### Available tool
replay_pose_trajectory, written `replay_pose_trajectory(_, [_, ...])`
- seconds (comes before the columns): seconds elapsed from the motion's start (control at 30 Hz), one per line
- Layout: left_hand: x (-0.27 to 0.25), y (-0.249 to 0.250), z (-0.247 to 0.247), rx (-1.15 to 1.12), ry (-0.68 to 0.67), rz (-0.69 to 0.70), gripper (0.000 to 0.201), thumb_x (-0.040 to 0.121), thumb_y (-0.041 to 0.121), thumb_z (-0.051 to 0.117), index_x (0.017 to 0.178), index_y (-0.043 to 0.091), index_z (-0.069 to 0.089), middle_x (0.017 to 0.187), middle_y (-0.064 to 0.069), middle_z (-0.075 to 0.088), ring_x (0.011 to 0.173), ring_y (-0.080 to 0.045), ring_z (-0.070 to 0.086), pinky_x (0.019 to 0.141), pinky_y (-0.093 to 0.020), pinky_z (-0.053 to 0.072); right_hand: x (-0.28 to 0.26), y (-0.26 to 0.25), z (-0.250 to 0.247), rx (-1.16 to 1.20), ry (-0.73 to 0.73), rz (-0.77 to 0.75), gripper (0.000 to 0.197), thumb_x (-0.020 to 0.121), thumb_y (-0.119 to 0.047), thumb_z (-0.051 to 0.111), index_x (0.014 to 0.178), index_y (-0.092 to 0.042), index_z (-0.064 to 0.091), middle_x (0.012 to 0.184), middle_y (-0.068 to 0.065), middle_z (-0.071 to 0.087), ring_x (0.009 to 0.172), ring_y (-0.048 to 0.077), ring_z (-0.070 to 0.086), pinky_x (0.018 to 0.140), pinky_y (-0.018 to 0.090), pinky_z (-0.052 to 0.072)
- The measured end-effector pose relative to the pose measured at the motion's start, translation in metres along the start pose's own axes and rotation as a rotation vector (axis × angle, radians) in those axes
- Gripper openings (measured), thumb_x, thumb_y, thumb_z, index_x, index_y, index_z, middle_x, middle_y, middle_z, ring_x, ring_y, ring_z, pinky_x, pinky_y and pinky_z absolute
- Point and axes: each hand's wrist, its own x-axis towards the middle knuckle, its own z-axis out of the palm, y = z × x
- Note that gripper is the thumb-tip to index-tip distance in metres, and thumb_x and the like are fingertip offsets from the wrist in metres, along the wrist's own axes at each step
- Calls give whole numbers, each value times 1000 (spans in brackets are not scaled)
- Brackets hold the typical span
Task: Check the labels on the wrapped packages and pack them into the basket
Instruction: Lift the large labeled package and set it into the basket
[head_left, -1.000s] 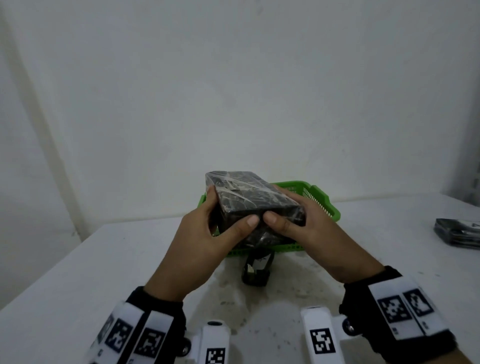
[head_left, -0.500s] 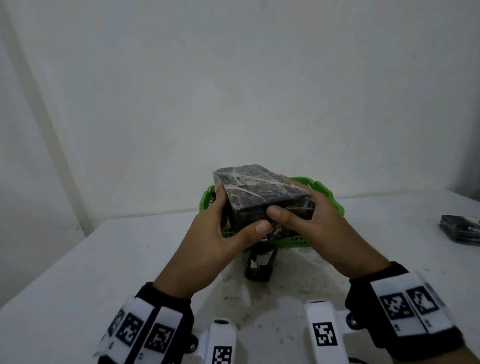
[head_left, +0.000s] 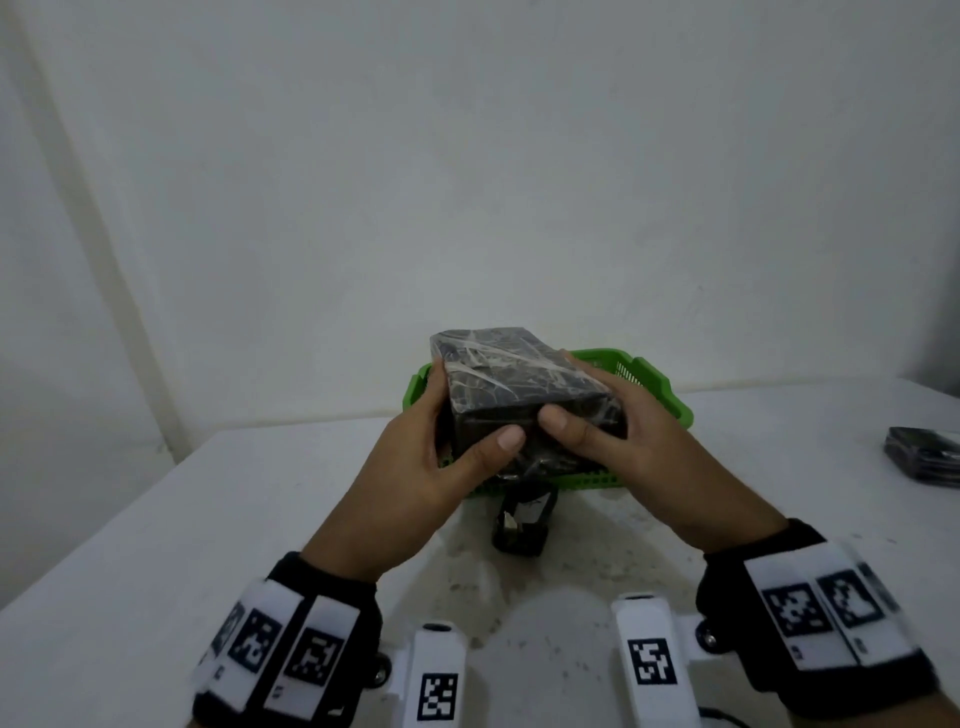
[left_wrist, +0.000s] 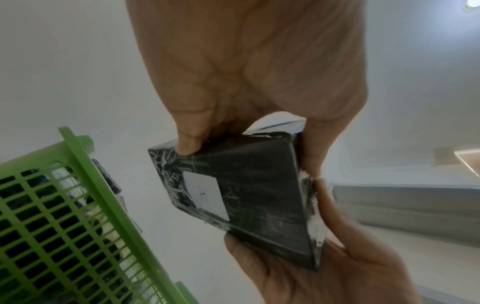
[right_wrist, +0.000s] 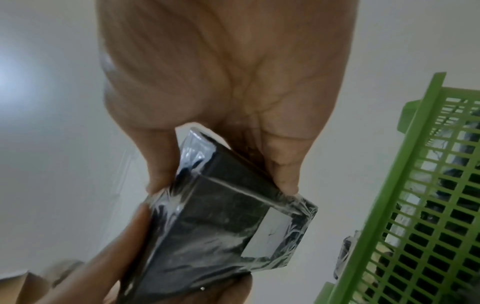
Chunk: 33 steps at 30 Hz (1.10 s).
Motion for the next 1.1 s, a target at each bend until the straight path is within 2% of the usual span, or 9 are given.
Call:
replay_pose_trajectory(0.1, [1, 1, 2, 1, 8, 5, 58, 93, 34, 69, 145, 20, 47, 136, 9, 63, 127, -9, 59, 106, -34, 49, 1, -3, -1, -5, 15, -2, 50, 81, -38, 70, 130, -35, 61, 116, -32, 73, 110, -12, 67, 90, 7, 51])
replay_pose_trajectory(0.27, [1, 3, 1, -13, 20, -2, 63, 91, 38, 67, 146, 17, 45, 136, 8, 63, 128, -10, 59, 106, -31, 49, 0, 3, -2, 21, -11, 0, 76, 76, -36, 77, 147, -26, 54, 128, -18, 73, 119, -1, 67, 101, 20, 54])
replay_pose_trajectory(0.4, [1, 5, 3, 39, 80, 18, 54, 88, 33, 70, 138, 21, 55, 128, 10, 68, 120, -7, 64, 101, -32, 52, -1, 0, 3, -6, 43, -6, 87, 71, -41, 76, 152, -26, 48, 124, -29, 63, 107, -22, 61, 89, 4, 50])
replay_pose_trajectory(0.5, [2, 11, 5, 81, 184, 58, 42, 87, 41, 66, 125, 24, 65, 113, 15, 74, 106, 0, 69, 87, -16, 53, -2, 3, 6, 52, 49, -42, 92, 67, -33, 84, 151, -34, 46, 126, -17, 68, 112, -4, 69, 92, 18, 57])
replay_pose_trajectory(0.6, [3, 13, 5, 169, 237, 68, 46, 83, 54, 65, 121, 29, 65, 109, 19, 73, 103, 6, 67, 84, -10, 50, 1, 7, 11, 28, 0, -38, 91, 57, -17, 97, 138, -25, 56, 127, -5, 72, 116, 13, 72, 98, 38, 60])
replay_pose_trajectory(0.73, [5, 6, 1, 178, 228, 29, 93, 72, 88, 48, 146, 31, 49, 148, 18, 50, 133, 7, 47, 107, -14, 41, 6, 14, 13, 31, 137, -9, 70, 59, -35, 98, 120, -24, 66, 116, 0, 76, 110, 20, 73, 95, 52, 60])
replay_pose_trajectory(0.8, [7, 0, -1, 105, 337, 11, 83, 77, 88, 40, 143, 38, 52, 155, 16, 41, 141, 7, 37, 113, -15, 36, 8, 17, 13, 152, 143, 42, 68, 63, -39, 96, 123, -23, 68, 119, 4, 76, 113, 26, 73, 96, 53, 60])
replay_pose_trajectory(0.93, [11, -17, -7, 234, 494, -197, 94, 80, 84, 41, 156, 30, 31, 166, 10, 19, 154, -11, 14, 125, -44, 19, 8, 13, 14, 442, 105, 133, 49, 69, -26, 85, 115, -18, 72, 116, 13, 78, 110, 34, 75, 97, 52, 58])
replay_pose_trajectory(1.1, [13, -26, -16, 93, 605, -313, 103, 79, 73, 53, 161, 26, 11, 165, 9, 20, 151, -11, 21, 122, -34, 21, 7, 10, 15, 608, 90, 208, 40, 80, -25, 73, 120, -18, 70, 118, 17, 77, 110, 36, 75, 86, 45, 64])
